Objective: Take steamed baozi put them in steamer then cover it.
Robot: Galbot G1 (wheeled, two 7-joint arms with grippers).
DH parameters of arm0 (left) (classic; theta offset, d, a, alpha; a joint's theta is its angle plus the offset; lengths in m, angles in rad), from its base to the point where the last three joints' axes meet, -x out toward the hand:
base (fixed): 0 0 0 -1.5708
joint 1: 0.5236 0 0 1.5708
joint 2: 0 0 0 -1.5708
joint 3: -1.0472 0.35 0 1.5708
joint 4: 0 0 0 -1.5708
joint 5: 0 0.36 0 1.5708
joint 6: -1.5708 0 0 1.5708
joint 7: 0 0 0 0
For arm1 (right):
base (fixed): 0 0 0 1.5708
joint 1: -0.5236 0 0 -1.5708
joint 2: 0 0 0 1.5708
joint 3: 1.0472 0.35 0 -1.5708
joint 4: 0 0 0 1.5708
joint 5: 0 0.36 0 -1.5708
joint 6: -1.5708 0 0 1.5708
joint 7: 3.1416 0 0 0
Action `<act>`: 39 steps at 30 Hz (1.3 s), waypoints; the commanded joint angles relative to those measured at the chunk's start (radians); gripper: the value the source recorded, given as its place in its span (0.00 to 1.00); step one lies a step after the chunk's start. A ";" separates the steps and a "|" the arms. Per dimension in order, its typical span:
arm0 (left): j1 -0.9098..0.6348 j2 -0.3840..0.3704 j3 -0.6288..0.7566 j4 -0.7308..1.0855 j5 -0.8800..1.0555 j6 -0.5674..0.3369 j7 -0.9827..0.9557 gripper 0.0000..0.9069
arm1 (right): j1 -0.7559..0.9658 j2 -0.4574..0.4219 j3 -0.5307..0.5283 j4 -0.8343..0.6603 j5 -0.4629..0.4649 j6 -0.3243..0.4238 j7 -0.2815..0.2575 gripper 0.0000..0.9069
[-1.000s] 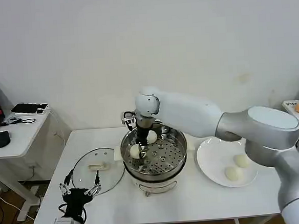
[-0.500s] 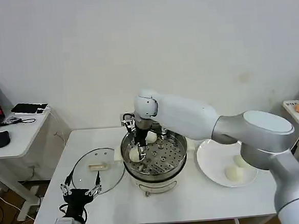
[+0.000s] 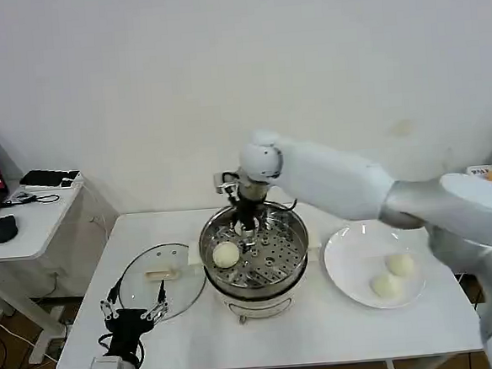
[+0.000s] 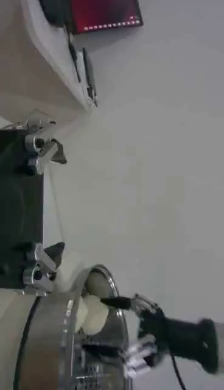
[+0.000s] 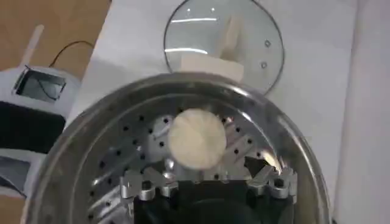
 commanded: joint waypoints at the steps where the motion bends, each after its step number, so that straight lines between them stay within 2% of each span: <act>1: -0.004 0.002 0.001 -0.001 0.000 0.007 0.004 1.00 | 0.038 -0.300 0.053 0.192 -0.001 0.016 -0.037 1.00; 6: 0.000 0.001 0.001 -0.002 -0.001 0.011 0.008 1.00 | 0.012 -0.396 0.079 0.194 -0.025 0.019 -0.073 1.00; 11: 0.000 0.002 -0.001 -0.010 -0.002 0.016 0.012 1.00 | -0.049 -0.458 0.079 0.167 -0.165 0.081 -0.090 1.00; 13: 0.002 0.002 -0.001 -0.010 -0.002 0.018 0.011 1.00 | -0.079 -0.466 0.080 0.146 -0.227 0.100 -0.089 1.00; 19: 0.016 0.000 0.000 -0.008 0.001 0.017 0.012 1.00 | -0.183 -0.483 0.113 0.108 -0.311 0.133 -0.087 1.00; 26: 0.015 -0.003 0.004 0.011 0.005 0.017 0.011 1.00 | -0.272 -0.488 0.145 0.111 -0.350 0.125 -0.087 1.00; 39: 0.007 -0.003 -0.001 0.043 0.012 0.017 0.013 1.00 | -0.424 -0.492 0.202 0.089 -0.434 0.161 -0.089 1.00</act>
